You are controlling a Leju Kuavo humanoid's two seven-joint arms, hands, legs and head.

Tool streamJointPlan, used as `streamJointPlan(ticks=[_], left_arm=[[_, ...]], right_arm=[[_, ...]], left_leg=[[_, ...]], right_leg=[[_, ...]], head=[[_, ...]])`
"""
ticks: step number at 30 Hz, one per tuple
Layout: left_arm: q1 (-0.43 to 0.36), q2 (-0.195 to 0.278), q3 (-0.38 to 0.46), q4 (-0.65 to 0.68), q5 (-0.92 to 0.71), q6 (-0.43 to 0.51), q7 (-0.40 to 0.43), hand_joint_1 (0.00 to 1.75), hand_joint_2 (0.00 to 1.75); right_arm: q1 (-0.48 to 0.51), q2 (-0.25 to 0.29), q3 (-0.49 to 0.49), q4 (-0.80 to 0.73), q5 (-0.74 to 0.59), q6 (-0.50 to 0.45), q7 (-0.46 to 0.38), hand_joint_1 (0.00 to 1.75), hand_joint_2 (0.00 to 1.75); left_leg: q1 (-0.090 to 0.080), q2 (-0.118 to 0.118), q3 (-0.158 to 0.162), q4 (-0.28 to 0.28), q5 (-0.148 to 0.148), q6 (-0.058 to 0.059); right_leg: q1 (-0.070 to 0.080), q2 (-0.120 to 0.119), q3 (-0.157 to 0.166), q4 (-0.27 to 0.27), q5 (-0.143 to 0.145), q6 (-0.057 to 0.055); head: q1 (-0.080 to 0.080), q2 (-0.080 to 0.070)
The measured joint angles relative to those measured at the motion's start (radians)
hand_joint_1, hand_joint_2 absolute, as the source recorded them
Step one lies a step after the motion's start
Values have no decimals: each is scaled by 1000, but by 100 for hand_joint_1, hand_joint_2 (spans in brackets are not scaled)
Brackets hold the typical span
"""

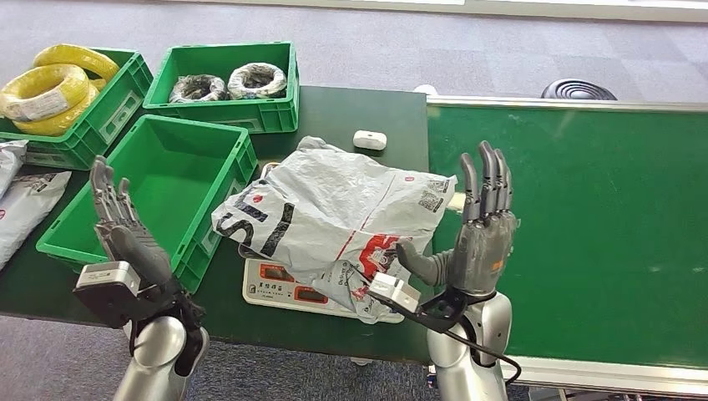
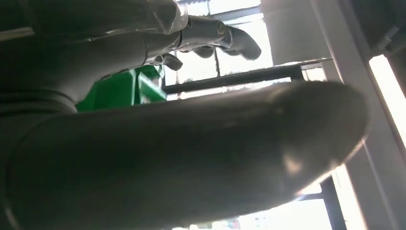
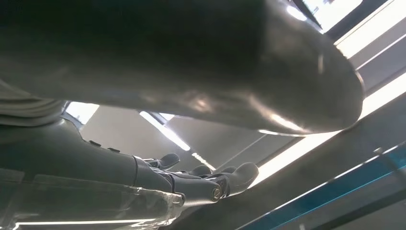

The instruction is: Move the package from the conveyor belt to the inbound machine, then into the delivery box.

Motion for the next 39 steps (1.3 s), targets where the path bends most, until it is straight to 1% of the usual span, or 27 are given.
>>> streamJointPlan(ticks=[2, 3, 4, 6, 7, 8, 11, 14, 18, 21, 23, 28, 33, 36, 39], left_arm=[[-2, 1, 0, 0, -8, -2, 4, 0, 175], [-17, 4, -3, 5, -89, -18, 47, 0, 175], [-48, 7, -10, 19, -218, -46, 111, 0, 175], [-178, -1, -61, 120, -605, -138, 300, 0, 175], [-245, -14, -91, 184, -743, -173, 367, 0, 175], [-309, -31, -124, 258, -850, -197, 420, 0, 175], [-424, -71, -181, 408, -963, -207, 479, 0, 175], [-499, -102, -221, 518, -1028, -230, 501, 0, 175], [-591, -152, -309, 714, -1182, -323, 511, 0, 175], [-616, -192, -382, 853, -1236, -332, 502, 0, 175], [-621, -208, -410, 914, -1243, -330, 500, 0, 175], [-637, -224, -442, 997, -1243, -339, 492, 0, 175], [-638, -227, -467, 1050, -1229, -407, 429, 0, 175], [-631, -226, -483, 1080, -1223, -429, 398, 0, 175], [-630, -226, -496, 1099, -1221, -443, 383, 0, 175]], right_arm=[[1, 0, -1, -1, -2, 0, 0, 0, 0], [3, 3, -9, -6, -13, 0, -2, 0, 0], [7, 6, -19, -12, -28, 0, -4, 0, 0], [8, 19, -44, -22, -65, 0, 0, 0, 0], [5, 23, -50, -20, -73, 0, 7, 0, 0], [-2, 25, -55, -16, -78, 0, 17, 0, 0], [-19, 25, -61, -3, -79, 0, 37, 0, 0], [-28, 25, -63, 5, -79, 0, 56, 0, 0], [-32, 24, -62, 10, -78, 0, 86, 0, 0], [-29, 19, -62, 10, -88, 0, 84, 0, 0], [-24, 16, -62, 10, -91, 0, 80, 0, 0], [-19, 12, -63, 10, -93, 0, 79, 0, 0], [-18, 6, -62, 10, -104, 0, 81, 0, 0], [-16, 1, -62, 10, -105, 0, 86, 0, 0], [-14, -2, -62, 10, -105, 0, 90, 0, 0]], left_leg=[[0, 0, 0, 0, 0, 0], [0, 0, 0, 0, 0, 0], [0, 0, 0, 0, 0, 0], [-1, 1, 1, 0, 1, 0], [-1, 1, 1, 0, 1, 0], [-1, 1, 1, 1, 1, 0], [-1, 1, 1, 1, 1, 0], [-1, 1, 0, 1, 1, 0], [0, 1, -1, 0, 1, 0], [-1, 3, -1, 0, 1, 0], [-1, 3, -1, 0, 1, 0], [-1, 2, -1, 0, 1, 0], [0, 2, -1, 0, 1, 0], [-1, 2, -1, 0, 1, 0], [-1, 2, -1, 0, 1, 0]], right_leg=[[0, 0, 0, 0, 0, 0], [0, 0, 0, 0, 0, 0], [0, 0, 0, 0, 0, 0], [0, 0, 1, 0, 1, -1], [-1, 0, 1, 0, 2, -1], [-1, 0, 1, 0, 3, -1], [-1, 1, 1, 0, 3, -1], [0, 1, 0, 0, 3, -1], [0, 1, -1, 0, 3, -1], [-1, 2, -2, 0, 3, -1], [-1, 3, -2, 0, 3, -1], [0, 3, -2, 0, 3, -1], [0, 3, -2, 0, 3, -1], [0, 2, -1, 0, 3, -1], [0, 2, -1, 0, 3, -1]], head=[[0, 0], [0, 0], [0, 0], [0, 0], [0, 0], [0, 0], [0, 0], [0, 0], [0, 0], [0, 0], [0, 0], [0, 0], [0, 0], [0, 0], [0, 0]])
